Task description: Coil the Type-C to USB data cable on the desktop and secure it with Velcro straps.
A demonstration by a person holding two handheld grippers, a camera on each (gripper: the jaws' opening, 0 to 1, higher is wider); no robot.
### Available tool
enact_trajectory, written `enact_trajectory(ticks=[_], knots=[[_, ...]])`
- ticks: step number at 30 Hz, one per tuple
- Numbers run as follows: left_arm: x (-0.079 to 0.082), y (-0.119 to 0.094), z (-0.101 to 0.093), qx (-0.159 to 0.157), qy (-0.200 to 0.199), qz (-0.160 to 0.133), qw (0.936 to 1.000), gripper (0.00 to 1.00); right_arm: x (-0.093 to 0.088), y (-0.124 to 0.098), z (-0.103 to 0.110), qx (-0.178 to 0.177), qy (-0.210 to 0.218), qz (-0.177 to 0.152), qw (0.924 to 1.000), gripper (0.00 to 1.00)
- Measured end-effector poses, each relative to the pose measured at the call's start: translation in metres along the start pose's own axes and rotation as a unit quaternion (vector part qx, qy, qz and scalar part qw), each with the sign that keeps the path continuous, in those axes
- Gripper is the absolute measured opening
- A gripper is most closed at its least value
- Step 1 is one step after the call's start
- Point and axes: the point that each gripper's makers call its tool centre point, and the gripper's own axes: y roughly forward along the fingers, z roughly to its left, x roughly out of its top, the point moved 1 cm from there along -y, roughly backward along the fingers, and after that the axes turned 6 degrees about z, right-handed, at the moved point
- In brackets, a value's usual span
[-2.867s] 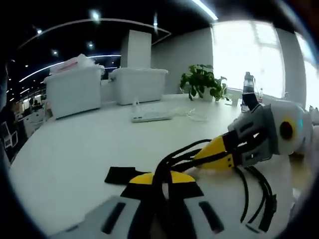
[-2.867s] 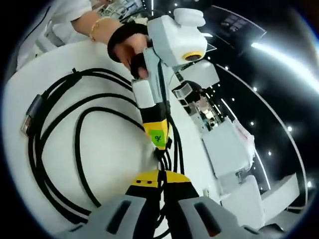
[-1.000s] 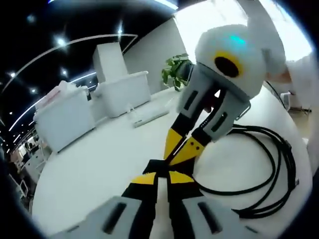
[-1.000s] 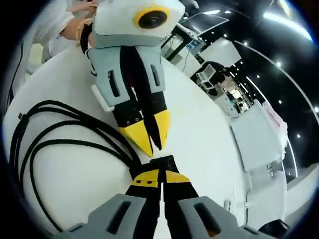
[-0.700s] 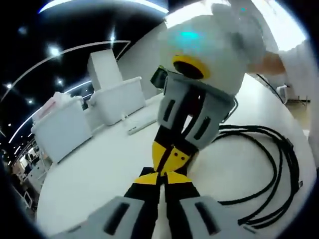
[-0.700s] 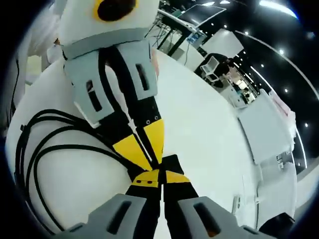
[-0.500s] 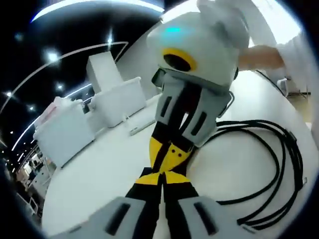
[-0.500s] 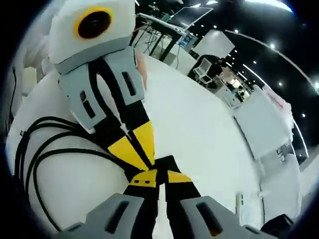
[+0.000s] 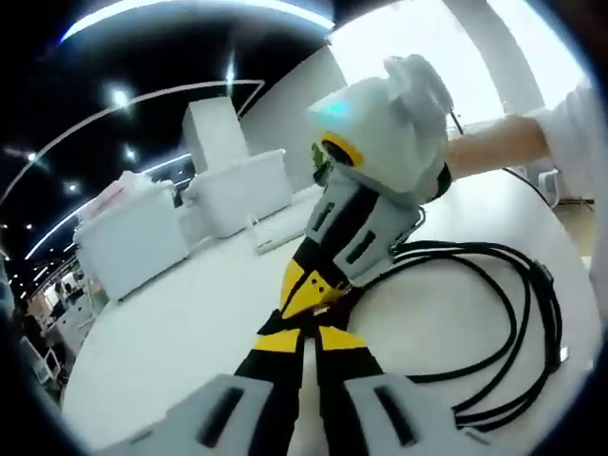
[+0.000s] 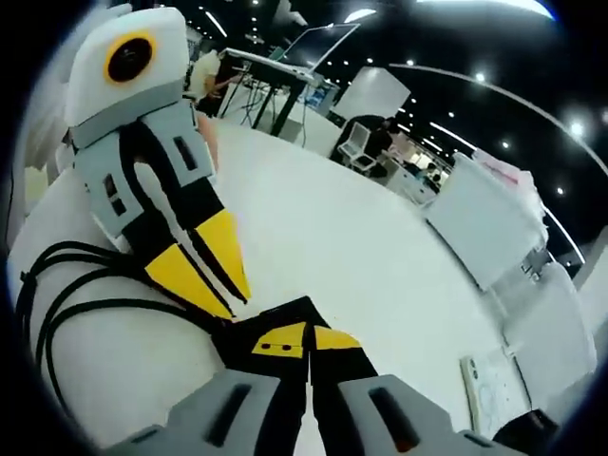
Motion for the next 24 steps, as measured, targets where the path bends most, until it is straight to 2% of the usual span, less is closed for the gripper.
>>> enact_trajectory(ticks=[1,2,4,5,6,7,9,12,13,14,16,17,18,19,20,21,22,23,24], knots=[[0.000,0.000,0.001,0.000,-0.004,-0.001,1.0000,0.07,0.003,-0.002,0.001,0.014,0.036,-0.014,0.9992,0.01],[0.000,0.000,0.002,0.000,-0.008,-0.001,1.0000,0.07,0.004,-0.004,0.007,0.045,0.070,-0.018,0.9964,0.01],[-0.001,0.000,0.002,0.001,-0.011,-0.001,0.9999,0.07,0.003,-0.005,0.015,0.079,0.092,-0.018,0.9925,0.01],[-0.001,0.001,0.002,0.000,-0.014,-0.002,0.9999,0.07,0.002,-0.004,0.016,0.080,0.086,-0.016,0.9929,0.01],[-0.001,0.001,0.002,-0.001,-0.016,-0.003,0.9999,0.07,-0.002,-0.003,0.024,0.098,0.083,-0.005,0.9917,0.01],[-0.001,0.001,0.002,-0.002,-0.018,-0.004,0.9998,0.07,-0.002,-0.001,0.022,0.090,0.082,-0.008,0.9925,0.01],[-0.001,0.001,0.002,-0.003,-0.021,-0.005,0.9998,0.07,0.000,0.001,0.021,0.095,0.078,-0.006,0.9924,0.01],[-0.002,0.001,0.001,-0.007,-0.027,-0.008,0.9996,0.07,-0.004,0.006,0.022,0.105,0.098,0.002,0.9896,0.00],[-0.002,0.001,-0.002,-0.016,-0.042,-0.014,0.9989,0.06,-0.006,0.007,0.021,0.105,0.097,-0.002,0.9897,0.00],[-0.002,0.001,-0.002,-0.015,-0.042,-0.015,0.9989,0.06,-0.005,0.007,0.021,0.105,0.100,-0.012,0.9894,0.00],[-0.002,0.000,-0.003,-0.012,-0.035,-0.019,0.9991,0.07,-0.003,0.006,0.019,0.108,0.102,-0.012,0.9888,0.00],[-0.002,0.000,-0.003,-0.011,-0.033,-0.019,0.9992,0.07,-0.003,0.005,0.012,0.088,0.093,-0.014,0.9917,0.00],[-0.002,0.000,-0.002,-0.010,-0.033,-0.019,0.9992,0.07,0.005,0.002,0.010,0.084,0.112,-0.039,0.9894,0.00],[-0.002,0.000,-0.002,-0.009,-0.033,-0.019,0.9992,0.07,0.006,0.001,0.014,0.108,0.146,-0.041,0.9826,0.00],[-0.002,0.000,-0.002,-0.011,-0.037,-0.020,0.9991,0.07,0.004,0.002,0.017,0.123,0.152,-0.032,0.9801,0.00],[-0.002,0.000,-0.001,-0.012,-0.042,-0.021,0.9988,0.07,-0.001,0.004,0.021,0.129,0.148,-0.019,0.9804,0.00],[-0.002,0.000,0.000,-0.013,-0.047,-0.021,0.9986,0.07,-0.011,0.007,0.024,0.127,0.121,0.003,0.9845,0.00],[-0.002,0.001,0.000,-0.015,-0.052,-0.022,0.9983,0.07,-0.005,0.006,0.022,0.127,0.118,-0.023,0.9845,0.00],[-0.002,0.001,0.000,-0.016,-0.055,-0.023,0.9981,0.07,-0.005,0.006,0.021,0.128,0.145,-0.014,0.9810,0.00]])
